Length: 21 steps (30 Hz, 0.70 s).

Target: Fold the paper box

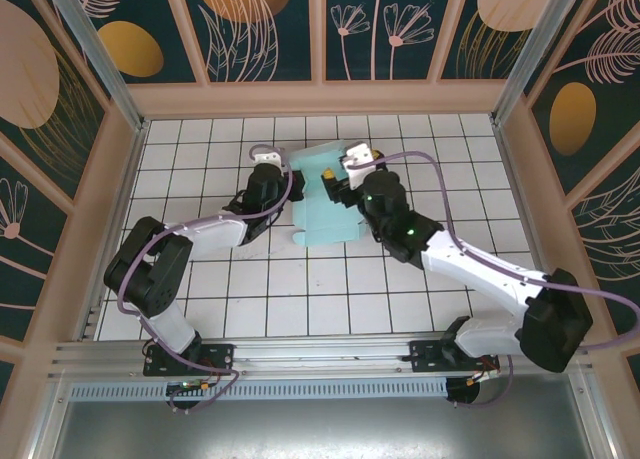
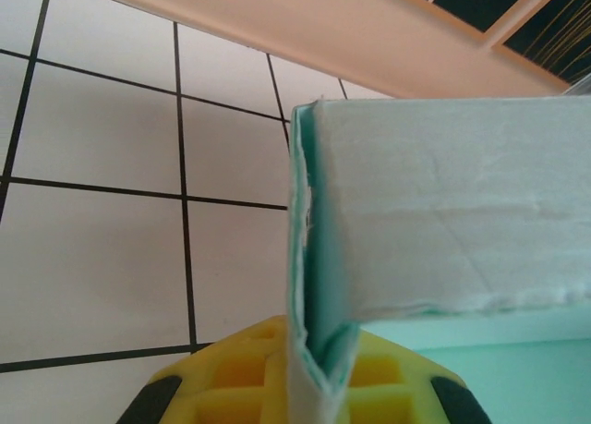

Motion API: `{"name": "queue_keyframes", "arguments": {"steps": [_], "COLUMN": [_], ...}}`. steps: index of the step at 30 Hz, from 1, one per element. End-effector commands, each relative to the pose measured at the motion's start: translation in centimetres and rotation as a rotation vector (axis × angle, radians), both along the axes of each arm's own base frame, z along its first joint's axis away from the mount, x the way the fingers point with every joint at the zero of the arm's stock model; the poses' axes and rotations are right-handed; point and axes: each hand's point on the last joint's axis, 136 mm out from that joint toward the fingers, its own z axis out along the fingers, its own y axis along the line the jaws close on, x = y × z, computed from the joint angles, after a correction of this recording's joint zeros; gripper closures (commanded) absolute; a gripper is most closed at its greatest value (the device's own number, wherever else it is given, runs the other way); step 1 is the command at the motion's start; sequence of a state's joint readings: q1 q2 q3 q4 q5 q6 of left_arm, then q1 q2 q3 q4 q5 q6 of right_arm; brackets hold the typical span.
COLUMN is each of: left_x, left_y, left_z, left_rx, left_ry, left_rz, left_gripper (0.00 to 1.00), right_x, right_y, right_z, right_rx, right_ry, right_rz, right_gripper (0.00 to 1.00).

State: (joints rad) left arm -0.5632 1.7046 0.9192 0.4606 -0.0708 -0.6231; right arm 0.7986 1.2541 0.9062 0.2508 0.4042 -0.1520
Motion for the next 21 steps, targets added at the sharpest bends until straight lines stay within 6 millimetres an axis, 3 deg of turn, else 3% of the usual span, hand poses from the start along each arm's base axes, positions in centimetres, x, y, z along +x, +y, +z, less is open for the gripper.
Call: {"name": "queue_keyframes", "arguments": {"steps": [1,7,15,21], "left_x": [0.3,-0.5,-3.8,-6.9], "left_y": [0.6,1.4,3.7,4.4], "left_z": [0.2,-0.4,-5.2,-6.5], "left_rx": [0.146,0.391,0.764,0.85], "left_ry": [0.032,0.119,0.369,0.531], "left_rz": [-0.005,-0.092,-0.33,-0.49], "left_gripper": [1.0,1.0,1.0,1.0], "right_x": [0.2,1.6,2.1,2.0], "right_y": [-1.5,-4.9,-4.1,-4.1], "right_z": [1.2,-0.9,-3.6,-5.0], "right_rx": [0.194,0.292,0.244,0.216], "right_ry": [0.032,0.136,0.209,0.232], "right_rz": [0.034,-0.019,0.009,0.013], "right_gripper": [0.16,0.17,0.19,0.19]}}
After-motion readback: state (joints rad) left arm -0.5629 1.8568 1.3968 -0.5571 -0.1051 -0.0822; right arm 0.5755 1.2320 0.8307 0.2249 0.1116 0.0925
